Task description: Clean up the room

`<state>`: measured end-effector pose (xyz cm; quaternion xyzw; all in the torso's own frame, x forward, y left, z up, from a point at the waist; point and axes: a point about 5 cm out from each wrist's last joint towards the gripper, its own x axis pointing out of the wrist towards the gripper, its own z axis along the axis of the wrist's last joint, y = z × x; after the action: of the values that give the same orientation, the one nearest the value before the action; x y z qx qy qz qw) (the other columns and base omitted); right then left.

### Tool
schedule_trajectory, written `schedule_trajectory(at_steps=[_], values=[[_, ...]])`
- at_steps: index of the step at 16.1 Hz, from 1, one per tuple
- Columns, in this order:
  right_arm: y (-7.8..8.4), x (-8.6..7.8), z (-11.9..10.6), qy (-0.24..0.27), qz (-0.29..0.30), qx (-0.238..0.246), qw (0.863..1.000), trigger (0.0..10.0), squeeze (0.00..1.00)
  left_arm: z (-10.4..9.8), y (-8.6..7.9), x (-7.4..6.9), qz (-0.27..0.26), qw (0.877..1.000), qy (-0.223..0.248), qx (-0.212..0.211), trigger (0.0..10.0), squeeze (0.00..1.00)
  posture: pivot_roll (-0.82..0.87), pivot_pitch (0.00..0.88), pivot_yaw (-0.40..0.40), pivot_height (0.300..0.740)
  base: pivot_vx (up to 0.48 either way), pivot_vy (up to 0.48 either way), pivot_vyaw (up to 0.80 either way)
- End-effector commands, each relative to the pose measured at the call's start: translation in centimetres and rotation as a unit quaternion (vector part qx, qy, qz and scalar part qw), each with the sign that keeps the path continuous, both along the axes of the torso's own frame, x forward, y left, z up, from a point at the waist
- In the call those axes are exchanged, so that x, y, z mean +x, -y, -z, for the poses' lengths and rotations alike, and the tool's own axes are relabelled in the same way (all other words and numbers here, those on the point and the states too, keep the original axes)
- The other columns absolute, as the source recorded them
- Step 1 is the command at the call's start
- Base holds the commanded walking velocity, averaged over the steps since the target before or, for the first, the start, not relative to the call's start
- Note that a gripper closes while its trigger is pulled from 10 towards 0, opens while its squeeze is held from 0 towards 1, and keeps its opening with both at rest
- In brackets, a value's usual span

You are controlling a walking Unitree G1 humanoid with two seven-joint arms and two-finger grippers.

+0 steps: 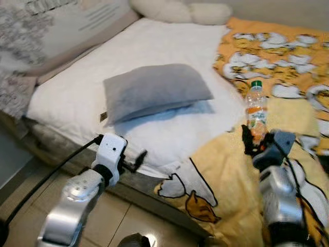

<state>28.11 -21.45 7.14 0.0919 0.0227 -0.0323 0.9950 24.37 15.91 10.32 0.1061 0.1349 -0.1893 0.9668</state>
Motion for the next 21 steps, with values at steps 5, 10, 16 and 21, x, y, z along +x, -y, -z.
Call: schedule_trajectory(at_steps=[5, 10, 16, 21], values=[[-4.2, -0.4, -1.7, -0.020, -0.065, -0.009, 0.998, 10.0, 0.00, 1.0, -1.5, 0.1, -0.104, 0.994, 0.020, 0.001, 10.0, 0.00, -0.08, 0.000, 0.053, 0.740, 0.000, 0.000, 0.57], [-7.5, 0.2, -1.8, -0.042, -0.130, -0.006, 0.991, 10.0, 0.00, 0.8, -2.2, 0.9, -0.128, 0.991, 0.033, 0.015, 10.0, 0.00, -0.03, 0.000, 0.012, 0.740, 0.000, 0.000, 0.80], [-7.5, 1.1, -0.6, -0.087, -0.110, 0.030, 0.990, 10.0, 0.00, 0.6, -2.2, 2.1, -0.137, 0.990, 0.023, -0.014, 10.0, 0.00, -0.03, 0.000, 0.022, 0.740, 0.000, 0.000, 0.80], [-7.7, 2.0, -0.5, -0.094, -0.112, 0.046, 0.988, 10.0, 0.00, -0.2, -1.9, 3.1, -0.122, 0.991, 0.052, -0.020, 10.0, 0.00, 0.00, 0.000, 0.017, 0.740, 0.070, 0.000, 0.32]])
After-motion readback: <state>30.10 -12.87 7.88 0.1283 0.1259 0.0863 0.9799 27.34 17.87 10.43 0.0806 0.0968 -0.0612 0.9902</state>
